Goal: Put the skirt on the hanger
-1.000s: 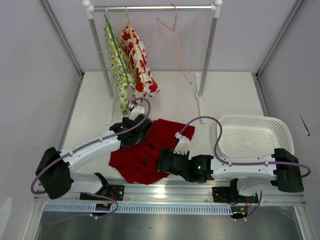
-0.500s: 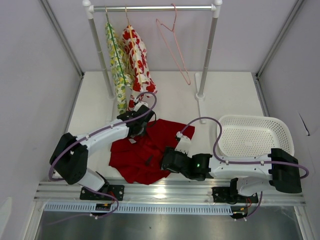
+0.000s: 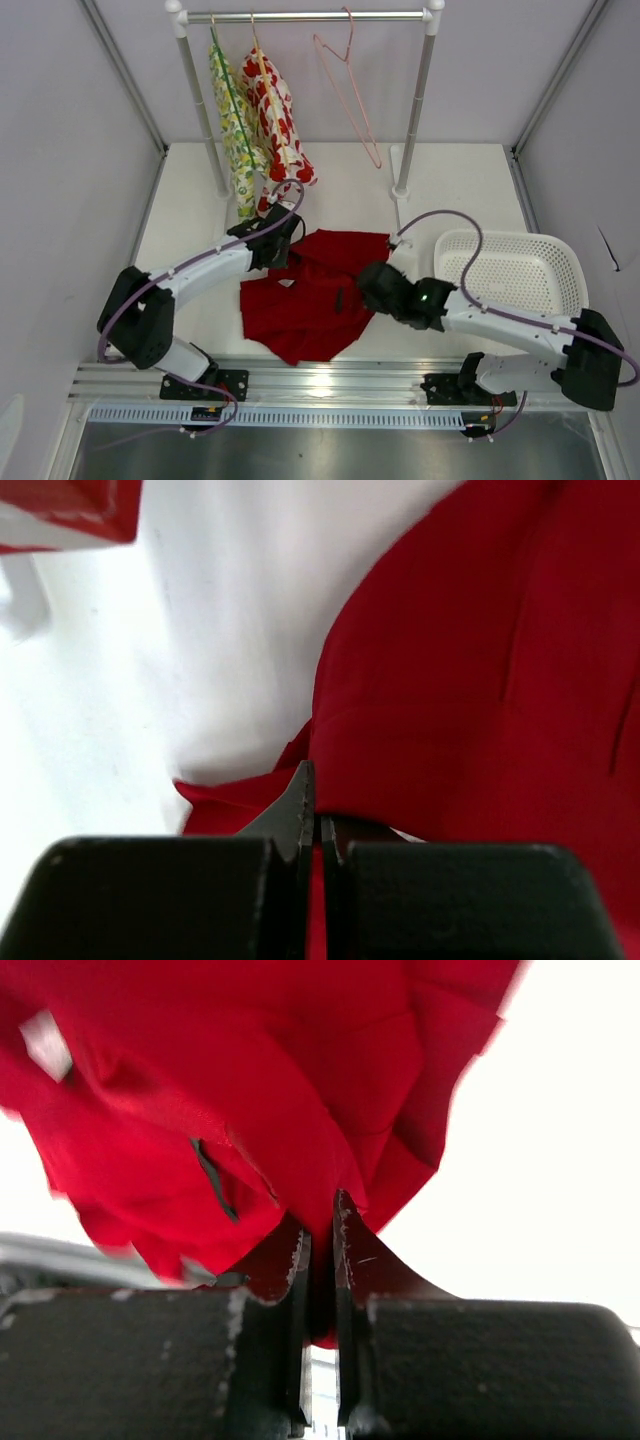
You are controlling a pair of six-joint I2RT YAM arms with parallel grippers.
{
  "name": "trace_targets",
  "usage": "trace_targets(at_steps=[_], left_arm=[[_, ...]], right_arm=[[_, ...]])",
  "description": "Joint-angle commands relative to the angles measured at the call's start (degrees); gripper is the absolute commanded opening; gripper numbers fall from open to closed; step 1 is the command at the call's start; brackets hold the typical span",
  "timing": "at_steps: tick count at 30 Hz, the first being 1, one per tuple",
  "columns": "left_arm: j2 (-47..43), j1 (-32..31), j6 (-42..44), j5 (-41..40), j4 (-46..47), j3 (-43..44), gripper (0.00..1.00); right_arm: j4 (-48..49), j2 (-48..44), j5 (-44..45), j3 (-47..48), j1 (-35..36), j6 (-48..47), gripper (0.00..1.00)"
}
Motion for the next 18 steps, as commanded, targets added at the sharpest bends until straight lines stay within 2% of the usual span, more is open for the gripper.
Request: trace_targets(at_steps=[1, 2, 4, 5, 7, 9, 12, 16, 18], left_arm=[[-8.24, 0.33, -3.05, 4.92, 2.55, -0.97, 0.00], [-11.56, 0.33, -4.28, 6.15, 2.56, -2.46, 0.00], [-14.83, 0.33, -5.25, 7.21, 1.95, -3.17, 0.00], [-16.50, 0.33, -6.30, 7.30, 1.59, -3.87, 0.00], [-21.51, 0.33, -7.36, 8.62, 0.98, -4.58, 0.00], [-26.41, 0.42, -9.03, 10.19, 0.71, -6.07, 0.00], [-30.30, 0.16, -11.31, 11.96, 0.27, -8.71, 0.00], [-37.23, -2.12, -14.83, 13.10, -0.25, -12.40, 0.00], [-38.74, -5.63, -17.11, 12.67, -0.95, -13.19, 0.00]], right_arm=[[-7.18, -6.63, 4.09, 4.95, -9.94, -9.75, 0.00], [-7.70, -7.26, 3.31, 7.74, -16.41, -15.25, 0.00], [-7.01, -7.88, 0.07, 11.18, -23.29, -20.73, 0.00], [-6.31, -6.92, -3.52, 13.29, -28.98, -26.06, 0.00], [-6.83, -4.73, -5.92, 20.66, -32.63, -29.97, 0.00], [-8.05, -0.34, -8.38, 28.20, -34.83, -34.35, 0.00], [-9.64, 4.23, -10.74, 32.90, -35.02, -36.57, 0.00], [-7.36, 4.25, -13.92, 29.41, -32.56, -36.93, 0.00], [-7.18, 3.55, -14.71, 27.29, -30.37, -36.93, 0.00]])
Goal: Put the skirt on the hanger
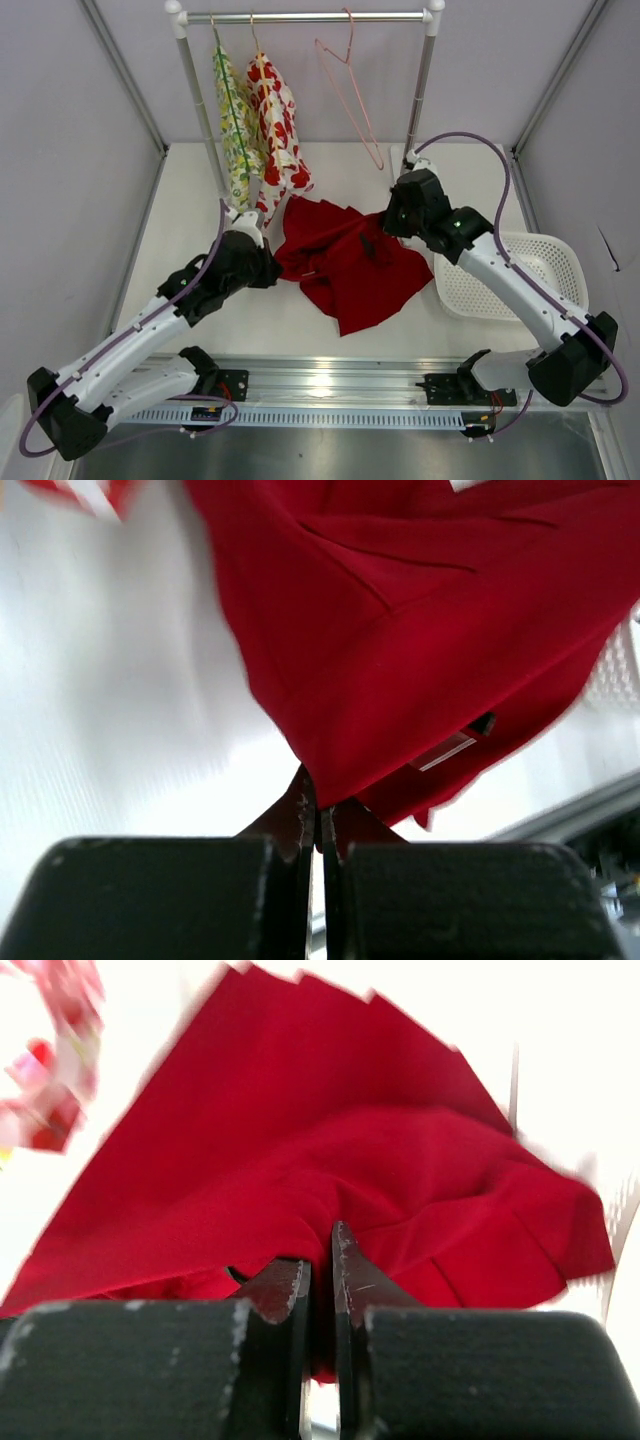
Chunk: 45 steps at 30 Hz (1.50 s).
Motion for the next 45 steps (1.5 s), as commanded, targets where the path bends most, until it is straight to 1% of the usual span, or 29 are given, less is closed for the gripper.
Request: trace_targets(at_steps=[1, 2, 3, 5, 7, 8, 9, 10, 11, 12, 13, 14, 16, 17, 19, 24, 26, 28, 30, 33, 34, 35, 36, 37, 39, 40, 41, 43, 45], left_arm=[[-3.36, -4.00, -5.32, -3.44, -5.26, -1.83, 0.00], [-3.97, -5.93, -6.72, -4.15, -5.61, -2.44, 0.00], [-4.15, -6.56, -7.25, -4.59, -5.36, -2.88, 0.00], [-3.37, -6.74, -7.87, -5.21, -3.87, -6.03, 0.00], [-1.79, -6.83, -7.96, -5.39, -1.41, -7.54, 0.03], [-0.74, -6.83, -7.53, -5.65, -0.70, -7.81, 0.12], [1.27, -6.83, -7.35, -6.26, -0.09, -7.63, 0.18], [2.16, -6.74, -7.08, -6.79, 1.14, -7.55, 0.22], [3.13, -6.83, -6.12, -7.75, 1.67, -7.02, 0.34], [5.23, -6.74, -5.42, -8.37, 2.20, -6.67, 0.40], [6.47, -6.74, -4.28, -8.99, 2.46, -5.45, 0.43], [7.61, -6.83, -3.57, -9.43, 2.55, -3.87, 0.47], [9.64, -6.74, -1.65, -8.82, 3.25, -2.11, 0.52], [9.90, -6.83, -0.76, -8.38, 4.74, -1.31, 0.56], [11.13, -6.74, 1.52, -8.11, 5.02, 0.44, 0.59], [13.16, -6.92, 8.02, -5.75, 5.71, 4.40, 0.61], [13.86, -6.91, 11.54, -4.87, 6.07, 5.28, 0.63], [16.30, -6.91, 15.05, -3.37, 5.81, 6.07, 0.63], [18.51, -6.91, 16.64, -3.63, 3.71, 7.74, 0.61], [21.24, -6.83, 17.09, -4.42, 3.35, 8.01, 0.53], [21.94, -6.65, 16.91, -4.68, 3.17, 8.10, 0.45], [23.43, -6.56, 16.39, -6.16, 2.91, 8.36, 0.40], [24.05, -6.13, 14.99, -6.53, 2.73, 8.71, 0.32], [24.67, -5.17, 14.11, -6.88, 2.73, 8.89, 0.21], [26.85, -3.85, 12.09, -7.23, 3.17, 8.81, 0.12], [27.65, -2.10, 11.47, -7.32, 3.61, 8.89, 0.02], [28.70, -1.38, 10.94, -7.41, 3.61, 8.98, 0.00], [31.34, -0.15, 9.71, -8.55, 4.05, 8.80, 0.00], [32.92, 0.12, 8.31, -9.69, 5.19, 8.02, 0.00]], right_arm=[[-0.65, -1.28, 1.35, -3.03, 1.94, -3.46, 0.00], [-0.39, -1.46, 1.00, -6.00, 2.65, -3.21, 0.01], [0.05, -1.55, 0.91, -7.68, 3.18, -2.77, 0.06], [2.06, -1.29, 0.38, -13.20, 4.15, -1.54, 0.11], [3.48, -0.58, -0.23, -16.56, 4.67, -0.66, 0.17], [4.79, -0.41, -0.15, -17.88, 4.85, 0.04, 0.19], [5.41, -0.40, -0.24, -20.33, 4.94, 0.31, 0.27], [6.29, -0.23, -0.41, -21.40, 5.11, 0.57, 0.32], [7.34, -0.32, -1.11, -22.10, 5.29, 0.92, 0.37], [7.87, -0.23, -1.29, -23.07, 5.73, 1.01, 0.46], [8.23, -0.32, -1.03, -23.34, 6.16, 1.10, 0.50], [8.40, -0.23, -0.07, -23.52, 7.30, 1.28, 0.57], [7.97, 0.03, 0.38, -23.08, 8.27, 1.54, 0.63], [8.14, -0.14, 1.08, -23.08, 9.50, 1.63, 0.68], [8.06, 0.03, 1.43, -22.47, 10.47, 1.89, 0.70], [7.44, 0.65, 4.59, -21.58, 13.37, 3.82, 0.72], [6.82, 0.48, 5.04, -21.93, 13.99, 6.37, 0.73], [6.56, 0.04, 6.52, -23.24, 14.87, 9.17, 0.76], [6.82, -0.75, 8.10, -24.48, 15.22, 10.33, 0.80], [7.70, -3.12, 9.16, -26.76, 15.31, 12.26, 0.86], [8.05, -4.00, 9.69, -27.29, 15.31, 12.79, 0.87], [8.49, -4.96, 9.70, -28.60, 15.31, 13.49, 0.90], [9.02, -6.11, 9.78, -29.40, 15.40, 13.84, 0.91], [10.15, -8.64, 9.52, -30.19, 15.40, 14.19, 0.93], [11.82, -11.12, 9.26, -32.64, 15.40, 15.16, 0.94], [12.09, -13.04, 9.17, -33.44, 15.40, 15.43, 0.95], [12.27, -13.58, 9.78, -34.06, 15.22, 15.69, 0.95], [13.67, -14.38, 10.40, -35.82, 14.61, 15.69, 0.95], [16.73, -13.86, 7.95, -37.05, 11.11, 14.56, 0.93]])
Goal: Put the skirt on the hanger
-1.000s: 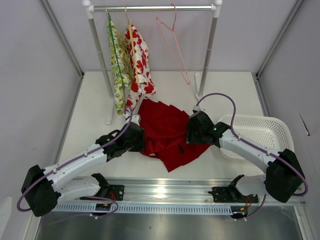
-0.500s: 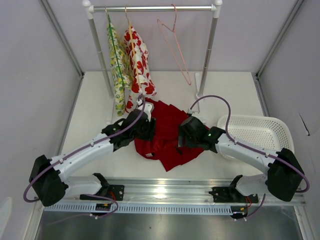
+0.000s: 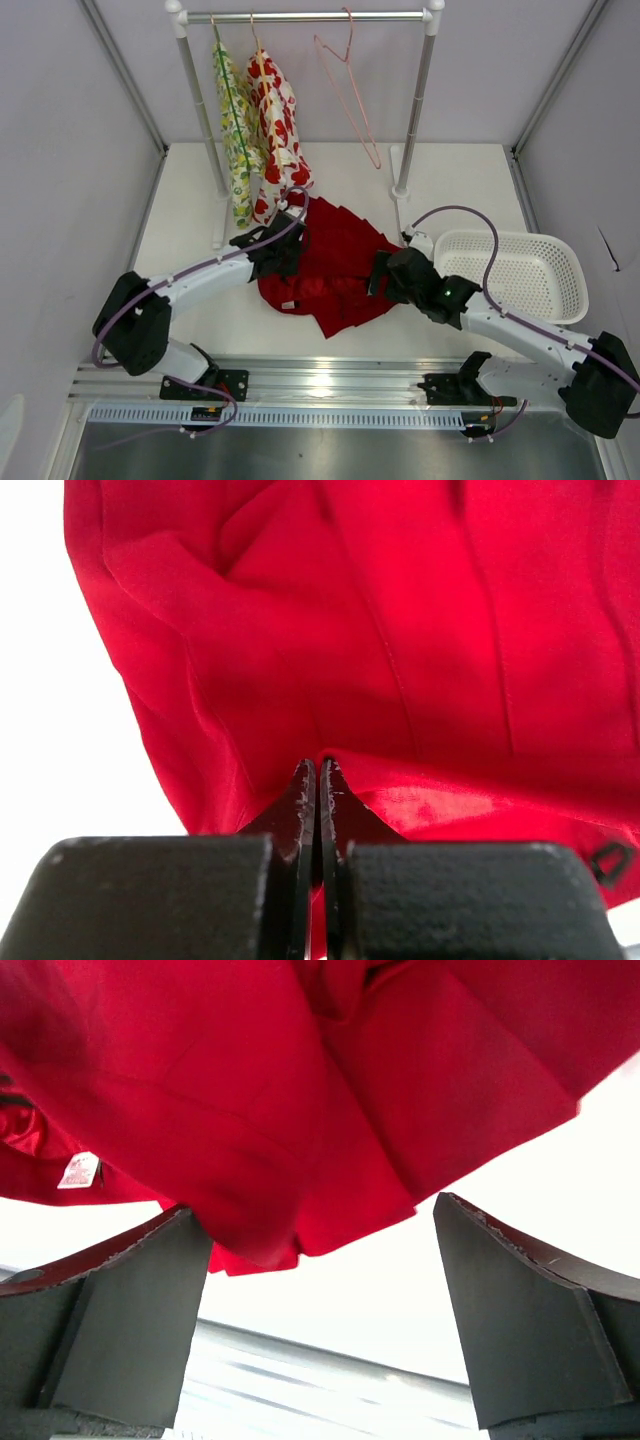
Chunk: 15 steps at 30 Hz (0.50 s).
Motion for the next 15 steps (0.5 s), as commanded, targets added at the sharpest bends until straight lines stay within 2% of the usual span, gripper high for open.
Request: trace_targets(at_steps=[1, 2, 6, 7, 9, 12, 15], left_arm=[[2.16, 1.58, -3.50, -3.51, 1.95, 0.67, 0.00], [2.33, 1.76, -4.03, -3.25, 3.70, -0.81, 0.00], [4.00, 2.99, -5.35, 0.79, 7.14, -1.97, 0.01], [5.40, 2.90, -5.18, 2.45, 7.32, -1.88, 0.09], [6.03, 2.81, -4.91, 3.69, 7.41, -1.09, 0.17], [1.12, 2.20, -4.74, 4.92, 8.46, -2.50, 0.46], [-3.80, 2.02, -3.51, 6.24, 6.28, -0.92, 0.56]], right_arm=[[6.43, 0.92, -0.82, -2.38, -4.46, 0.15, 0.90], [7.23, 3.45, -2.75, -2.22, -6.92, -0.38, 0.88], [9.52, 9.08, -2.68, 0.33, -8.26, -2.67, 0.87], [10.04, 9.80, -2.77, 1.29, -8.17, -3.45, 0.87], [9.62, 11.46, -2.94, 2.70, -8.17, -3.81, 0.87], [7.68, 10.61, -1.89, 5.08, -7.82, -4.51, 0.88], [5.67, 9.02, -2.07, 6.39, -8.08, -4.87, 0.88]])
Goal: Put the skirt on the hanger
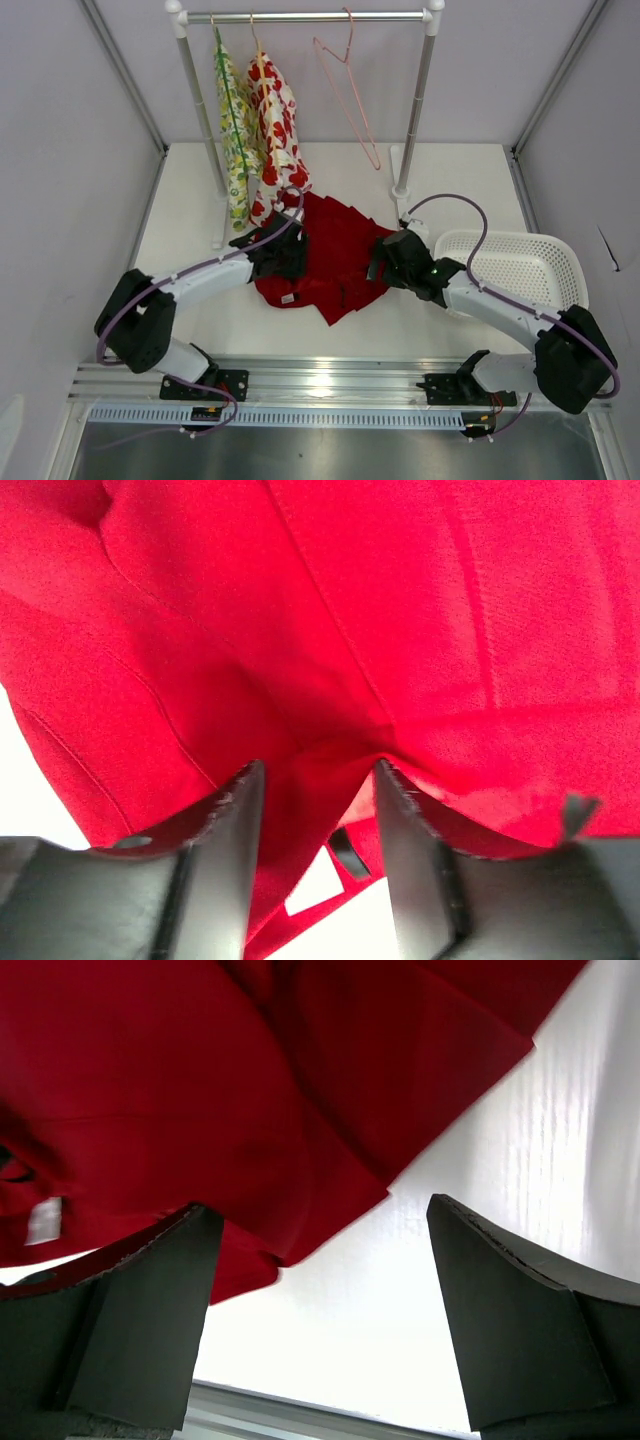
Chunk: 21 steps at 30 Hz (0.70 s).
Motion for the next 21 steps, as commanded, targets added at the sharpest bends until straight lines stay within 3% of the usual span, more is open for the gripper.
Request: trace_targets(at_steps=[1, 5, 14, 21], left_arm=[[-7.83, -0.27, 1.06, 2.01, -0.96, 1.99, 0.60], [-13.90, -1.24, 2.29, 1.14, -5.01, 4.36, 0.70], [-25.68, -6.69, 2.12, -2.12, -5.90, 9.37, 0.70], [-14.19, -11.87, 6.15, -11.86, -6.25, 37.96, 0.72]], right_arm=[[-1.25, -3.20, 0.95, 4.12, -0.10, -1.39, 0.88], [-3.01, -6.02, 0.25, 4.74, 0.07, -0.95, 0.88], [-6.44, -12.87, 0.86, 5.44, 0.16, -0.07, 0.88], [-9.43, -18.14, 2.62, 7.81, -0.02, -0.86, 0.88]])
